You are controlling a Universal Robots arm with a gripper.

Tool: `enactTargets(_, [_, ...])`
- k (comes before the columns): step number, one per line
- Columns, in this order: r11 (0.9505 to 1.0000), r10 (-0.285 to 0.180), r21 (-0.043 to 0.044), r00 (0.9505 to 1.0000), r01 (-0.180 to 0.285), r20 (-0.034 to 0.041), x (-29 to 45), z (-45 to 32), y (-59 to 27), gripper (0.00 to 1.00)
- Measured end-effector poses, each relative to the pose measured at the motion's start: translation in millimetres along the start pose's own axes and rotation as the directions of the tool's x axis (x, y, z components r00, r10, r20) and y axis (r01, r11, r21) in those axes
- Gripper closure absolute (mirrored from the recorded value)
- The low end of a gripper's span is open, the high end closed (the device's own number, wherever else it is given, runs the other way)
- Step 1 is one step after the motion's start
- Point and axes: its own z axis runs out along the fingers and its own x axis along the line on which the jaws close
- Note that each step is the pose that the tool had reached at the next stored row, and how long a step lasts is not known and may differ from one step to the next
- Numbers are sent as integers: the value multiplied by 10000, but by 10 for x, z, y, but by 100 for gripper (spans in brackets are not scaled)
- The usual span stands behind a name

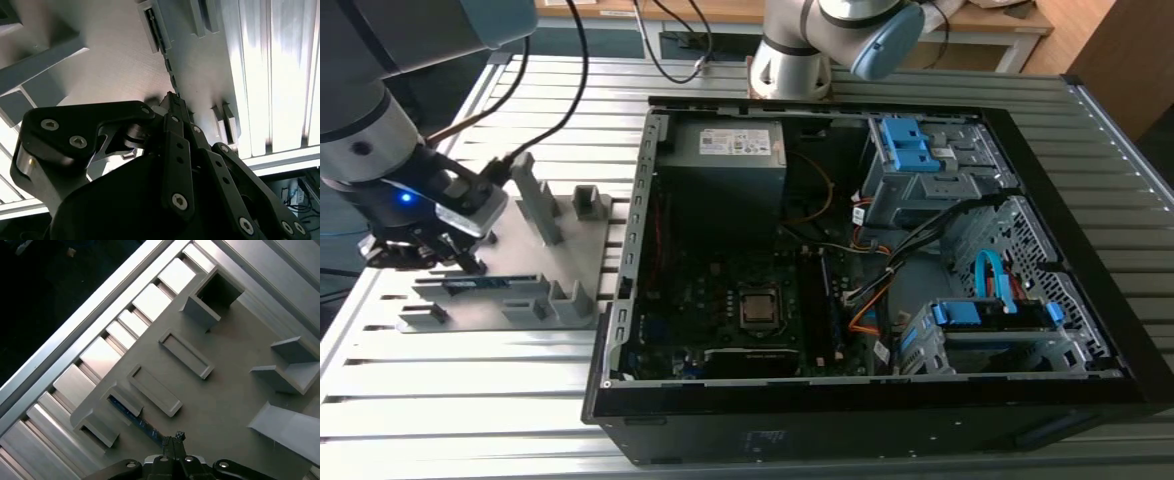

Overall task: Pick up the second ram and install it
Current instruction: 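Pick up the second ram and move it above second insertion slot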

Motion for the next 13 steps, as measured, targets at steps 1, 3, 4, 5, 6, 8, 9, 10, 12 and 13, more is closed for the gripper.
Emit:
enactTargets(1, [10000, -77, -2, 10000, 77, -3, 0, 0, 0, 90])
enactTargets(3, [9997, -256, -6, 9997, 256, -11, 0, 0, 0, 90])
enactTargets(4, [9994, -359, -9, 9994, 359, -15, 0, 0, 0, 90])
enactTargets(5, [9989, -471, -11, 9989, 471, -20, 0, 0, 0, 90])
enactTargets(6, [9983, -583, -14, 9983, 583, -25, 0, 0, 0, 90])
enactTargets(8, [9967, -810, -19, 9967, 809, -34, 0, 0, 0, 90])
enactTargets(9, [9957, -926, -23, 9957, 926, -40, 0, 0, 0, 90])
enactTargets(10, [9945, -1045, -26, 9945, 1045, -44, 0, 0, 0, 90])
enactTargets(12, [9917, -1289, -31, 9916, 1289, -56, 0, 0, 0, 90])
enactTargets(13, [9902, -1398, -33, 9902, 1397, -62, 0, 0, 0, 90])
